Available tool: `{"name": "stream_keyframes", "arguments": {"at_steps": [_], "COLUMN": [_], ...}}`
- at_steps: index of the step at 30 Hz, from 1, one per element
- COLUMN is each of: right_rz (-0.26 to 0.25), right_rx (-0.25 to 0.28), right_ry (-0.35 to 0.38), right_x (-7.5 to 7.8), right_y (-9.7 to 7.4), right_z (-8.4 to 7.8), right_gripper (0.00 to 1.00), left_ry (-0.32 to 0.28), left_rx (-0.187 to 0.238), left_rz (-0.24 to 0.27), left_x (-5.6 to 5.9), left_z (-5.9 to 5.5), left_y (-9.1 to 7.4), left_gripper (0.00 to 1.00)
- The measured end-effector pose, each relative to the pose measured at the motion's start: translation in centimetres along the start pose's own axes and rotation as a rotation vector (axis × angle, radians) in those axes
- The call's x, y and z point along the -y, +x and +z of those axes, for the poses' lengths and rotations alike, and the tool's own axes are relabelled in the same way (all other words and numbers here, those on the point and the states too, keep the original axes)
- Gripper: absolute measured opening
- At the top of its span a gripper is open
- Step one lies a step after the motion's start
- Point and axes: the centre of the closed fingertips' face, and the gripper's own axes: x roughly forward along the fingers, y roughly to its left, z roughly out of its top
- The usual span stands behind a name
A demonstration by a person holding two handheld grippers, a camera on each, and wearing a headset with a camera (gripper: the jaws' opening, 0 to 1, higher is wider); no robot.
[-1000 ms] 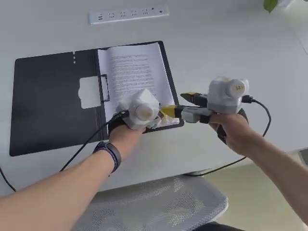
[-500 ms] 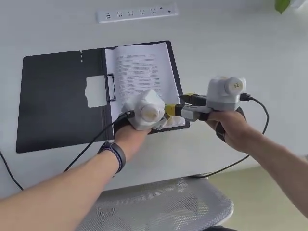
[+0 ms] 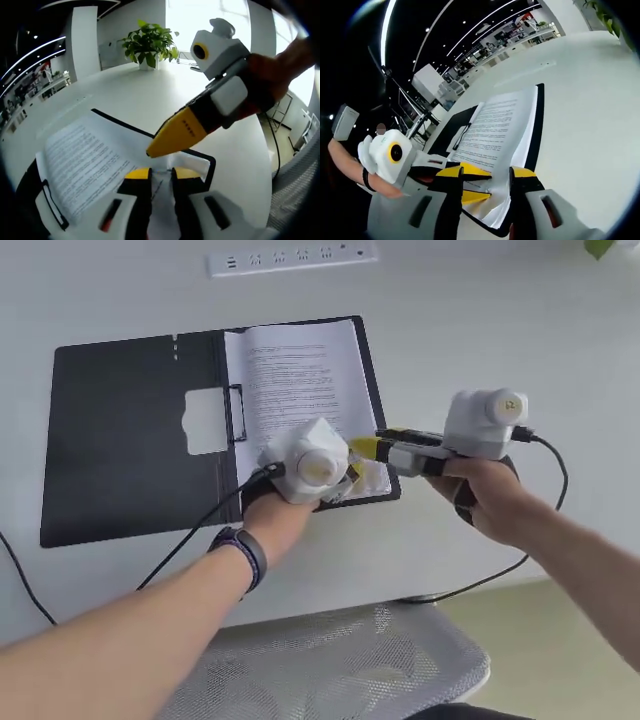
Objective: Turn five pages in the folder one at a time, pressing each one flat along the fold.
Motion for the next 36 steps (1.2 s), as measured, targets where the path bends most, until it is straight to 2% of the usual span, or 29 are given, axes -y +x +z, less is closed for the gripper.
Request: {"name": "stream_keyframes", "arguments": {"at_steps": [6,13,23,24,27,33,36], "right_rz": [-0.018,-0.070,-0.062,-0.061,-0.063,-0.059,-0.061], "right_rx": [0.015,0.023,0.037,0.039,0.043,0.062,0.067], "right_ry": [0.049,0.094,0.118,0.120,0.134,0.159,0.168], "right_x": [0.9,2.2,1.8,1.7,1.7,1.5,1.4], "right_y": [0.3,0.4,0.4,0.3,0.2,0.0,-0.1], "right_z": [0.1,0.0,0.2,0.2,0.3,0.6,0.6], "right_gripper": [0.22,0.01,0.00,0.00,0.00,0.00,0.00], "left_ry": [-0.001,-0.003,-0.049,-0.081,-0.115,-0.133,-0.127], "left_rx": [0.000,-0.002,-0.014,-0.012,-0.008,-0.011,-0.005], "left_rz": [-0.002,-0.006,-0.022,-0.037,-0.047,-0.074,-0.078], "left_x": [-0.1,-0.1,0.0,0.3,0.4,0.8,0.6], "left_z": [0.0,0.1,0.2,0.3,0.5,0.8,1.1], "left_y": [0.0,0.0,0.0,-0.1,-0.2,-1.1,-1.8], "left_gripper": [0.15,0.15,0.18,0.21,0.27,0.42,0.47]}}
